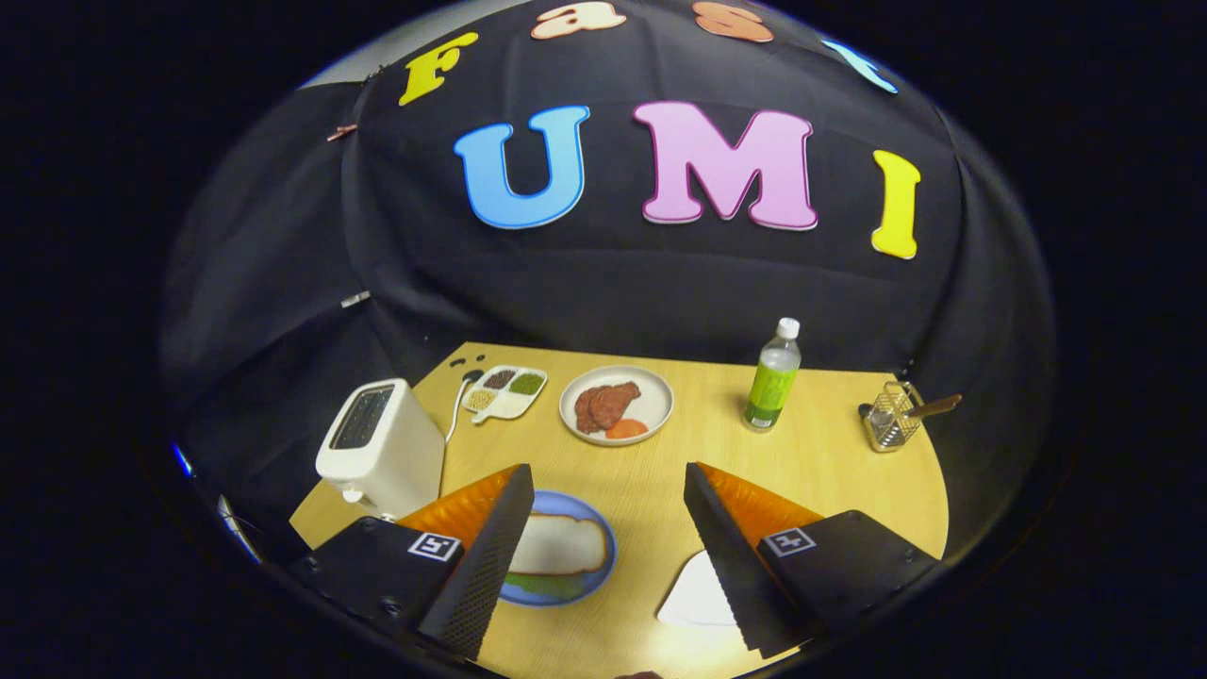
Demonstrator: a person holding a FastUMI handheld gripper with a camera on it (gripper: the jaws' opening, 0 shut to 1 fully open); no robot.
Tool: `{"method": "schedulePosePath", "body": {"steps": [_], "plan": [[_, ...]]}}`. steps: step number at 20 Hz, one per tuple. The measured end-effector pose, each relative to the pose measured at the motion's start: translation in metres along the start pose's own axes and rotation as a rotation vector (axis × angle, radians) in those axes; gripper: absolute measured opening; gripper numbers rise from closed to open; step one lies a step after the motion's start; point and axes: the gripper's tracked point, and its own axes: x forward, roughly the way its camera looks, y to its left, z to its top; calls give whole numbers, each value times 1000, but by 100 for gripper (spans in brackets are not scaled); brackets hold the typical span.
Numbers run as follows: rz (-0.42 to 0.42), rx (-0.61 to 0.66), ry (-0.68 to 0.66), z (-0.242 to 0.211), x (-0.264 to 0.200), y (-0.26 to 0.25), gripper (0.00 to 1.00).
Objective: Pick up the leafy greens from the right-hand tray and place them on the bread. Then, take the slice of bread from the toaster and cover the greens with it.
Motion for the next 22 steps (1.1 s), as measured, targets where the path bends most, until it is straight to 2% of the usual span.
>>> {"method": "schedulePosePath", "body": {"steps": [5,12,17,22], "plan": [[-12,31,-86,52,-36,-36,100],[-108,-17,-281,108,-93,-92,99],[-116,45,-348,116,-116,-119,99],[-97,1,-327,97,-119,-132,99]]}}
